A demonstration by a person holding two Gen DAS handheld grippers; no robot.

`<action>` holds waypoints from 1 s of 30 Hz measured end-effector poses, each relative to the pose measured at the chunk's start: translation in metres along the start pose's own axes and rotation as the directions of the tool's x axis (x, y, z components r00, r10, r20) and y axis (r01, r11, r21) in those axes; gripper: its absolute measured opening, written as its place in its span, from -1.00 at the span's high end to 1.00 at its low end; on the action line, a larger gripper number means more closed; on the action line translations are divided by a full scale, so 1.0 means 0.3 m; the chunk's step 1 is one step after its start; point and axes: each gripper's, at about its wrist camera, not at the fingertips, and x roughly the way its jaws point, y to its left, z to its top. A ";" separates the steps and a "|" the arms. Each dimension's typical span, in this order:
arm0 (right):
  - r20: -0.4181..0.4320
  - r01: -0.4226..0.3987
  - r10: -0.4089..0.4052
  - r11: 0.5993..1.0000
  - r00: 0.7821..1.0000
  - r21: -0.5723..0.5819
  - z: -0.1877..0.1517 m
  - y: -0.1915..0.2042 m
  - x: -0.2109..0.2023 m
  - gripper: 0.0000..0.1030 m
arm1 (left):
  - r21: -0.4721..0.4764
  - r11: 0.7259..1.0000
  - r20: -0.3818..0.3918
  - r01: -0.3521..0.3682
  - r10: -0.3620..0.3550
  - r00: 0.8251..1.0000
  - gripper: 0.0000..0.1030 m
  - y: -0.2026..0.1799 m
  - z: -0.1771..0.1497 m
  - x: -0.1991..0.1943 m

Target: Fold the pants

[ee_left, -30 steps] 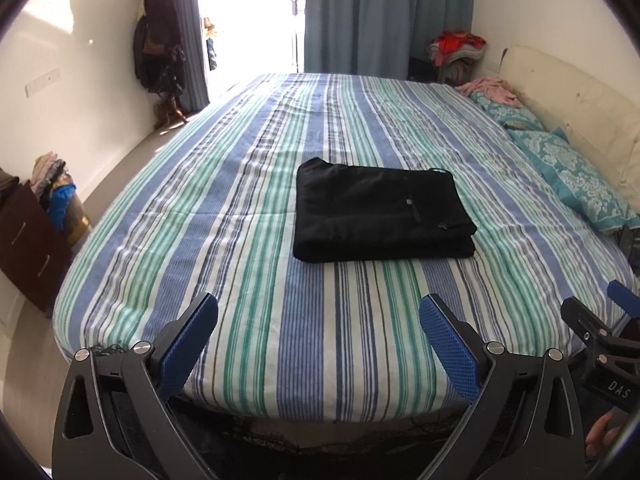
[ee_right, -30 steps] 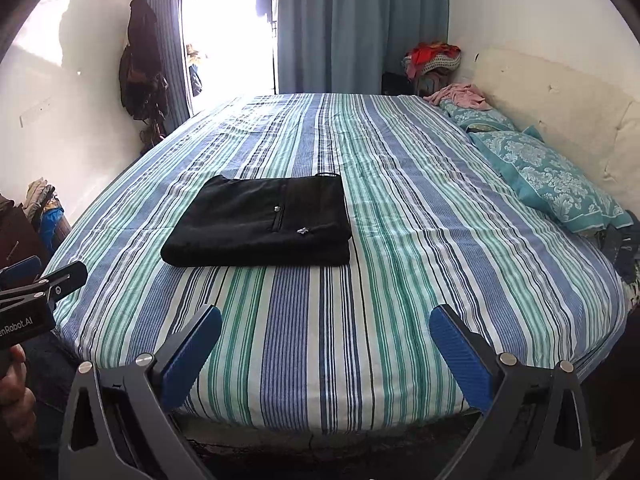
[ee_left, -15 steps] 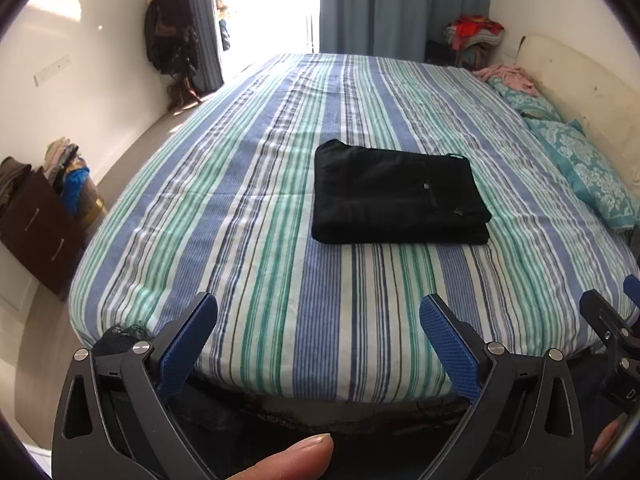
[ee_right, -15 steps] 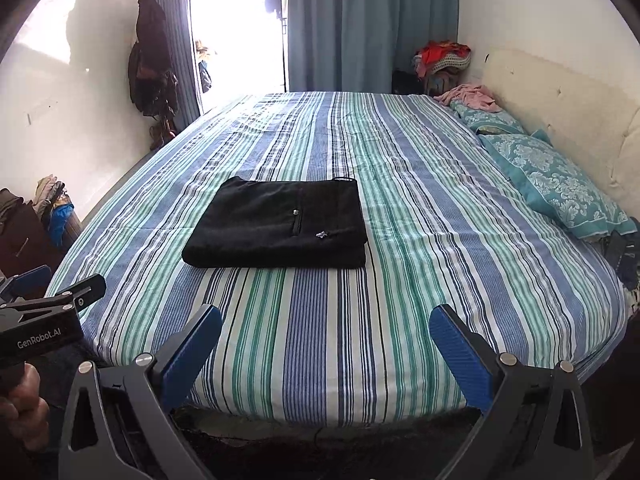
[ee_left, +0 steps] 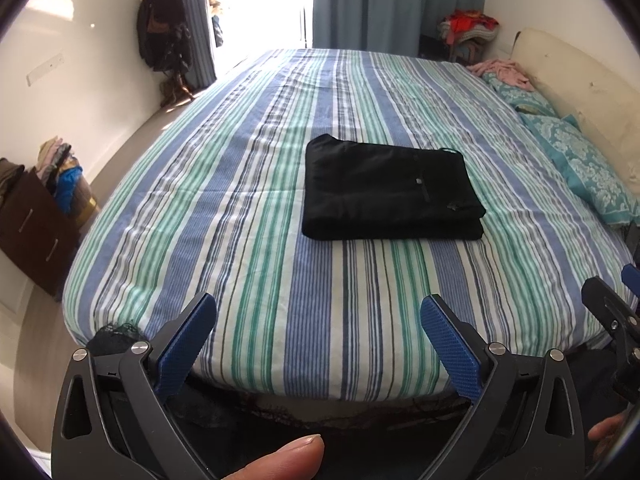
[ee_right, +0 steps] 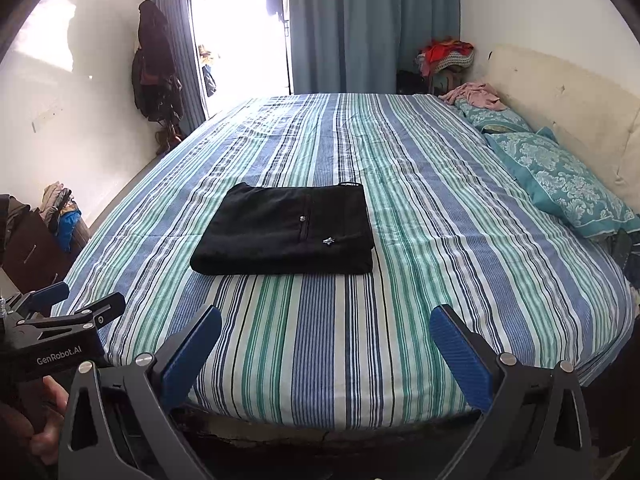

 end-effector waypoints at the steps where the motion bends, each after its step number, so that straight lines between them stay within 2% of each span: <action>1: 0.000 -0.002 0.002 1.000 1.000 -0.003 -0.002 0.002 0.000 -1.00 | 0.003 1.000 0.003 0.002 -0.002 1.000 -0.98 -0.002 0.000 -0.001; 9: 0.001 0.029 -0.029 0.999 1.000 -0.033 0.001 0.015 -0.004 -1.00 | 0.036 0.997 0.030 -0.063 0.062 0.998 -0.99 -0.004 0.004 -0.008; 15: -0.012 0.093 -0.094 0.994 0.995 -0.058 0.004 0.024 -0.010 -1.00 | 0.031 0.998 0.024 -0.061 0.060 0.998 -0.99 0.001 0.003 -0.014; 21: -0.011 0.094 -0.095 0.994 0.995 -0.055 0.009 0.021 -0.019 -1.00 | 0.042 0.999 0.021 -0.034 0.033 0.999 -0.99 -0.004 0.006 -0.025; 30: -0.014 0.091 -0.091 0.995 0.996 -0.045 0.008 0.026 -0.024 -1.00 | 0.054 0.997 0.041 -0.058 0.056 0.998 -0.98 -0.011 0.007 -0.042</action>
